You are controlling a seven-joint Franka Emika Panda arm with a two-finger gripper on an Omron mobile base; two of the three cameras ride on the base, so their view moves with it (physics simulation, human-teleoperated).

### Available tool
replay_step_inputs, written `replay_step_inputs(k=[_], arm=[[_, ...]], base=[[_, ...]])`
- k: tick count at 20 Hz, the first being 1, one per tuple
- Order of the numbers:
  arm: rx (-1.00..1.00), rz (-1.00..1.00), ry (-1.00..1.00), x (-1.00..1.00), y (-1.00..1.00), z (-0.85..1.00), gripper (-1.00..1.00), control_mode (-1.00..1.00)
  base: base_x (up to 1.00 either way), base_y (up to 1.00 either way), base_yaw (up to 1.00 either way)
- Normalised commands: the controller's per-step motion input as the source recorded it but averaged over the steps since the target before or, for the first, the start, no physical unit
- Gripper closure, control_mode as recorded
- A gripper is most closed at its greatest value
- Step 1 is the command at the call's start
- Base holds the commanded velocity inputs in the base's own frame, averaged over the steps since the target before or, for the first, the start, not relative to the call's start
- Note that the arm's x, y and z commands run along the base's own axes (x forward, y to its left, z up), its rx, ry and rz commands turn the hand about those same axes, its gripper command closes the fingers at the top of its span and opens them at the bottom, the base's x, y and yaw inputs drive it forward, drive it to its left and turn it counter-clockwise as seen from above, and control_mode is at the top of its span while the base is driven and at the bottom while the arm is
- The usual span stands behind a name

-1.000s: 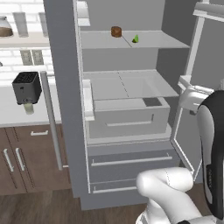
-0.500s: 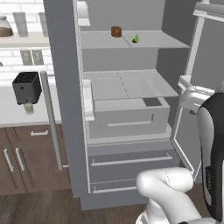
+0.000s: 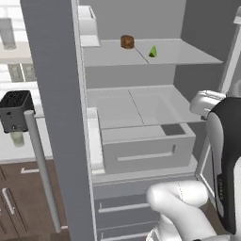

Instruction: Grab a lemon wedge from the fridge and one ice cube from the ice bowl, and put them in the glass of lemonade.

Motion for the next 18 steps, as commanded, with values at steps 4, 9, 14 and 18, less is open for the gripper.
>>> replay_step_inputs(k=[4, 9, 14, 18], arm=[[0.0, 0.0, 0.0, 0.0, 0.0, 0.0, -1.0, 1.0], [-0.01, -0.01, -0.01, 0.16, 0.07, 0.0, -1.0, -1.0], [-0.01, -0.02, -0.03, 0.4, 0.28, 0.0, -1.0, -1.0], [0.0, 0.0, -0.1, 0.0, 0.5, 0.22, -1.0, -1.0]], base=[[0.79, 0.01, -0.13], [0.24, 0.05, -0.05], [0.0, 0.0, 0.0], [0.0, 0.0, 0.0]])
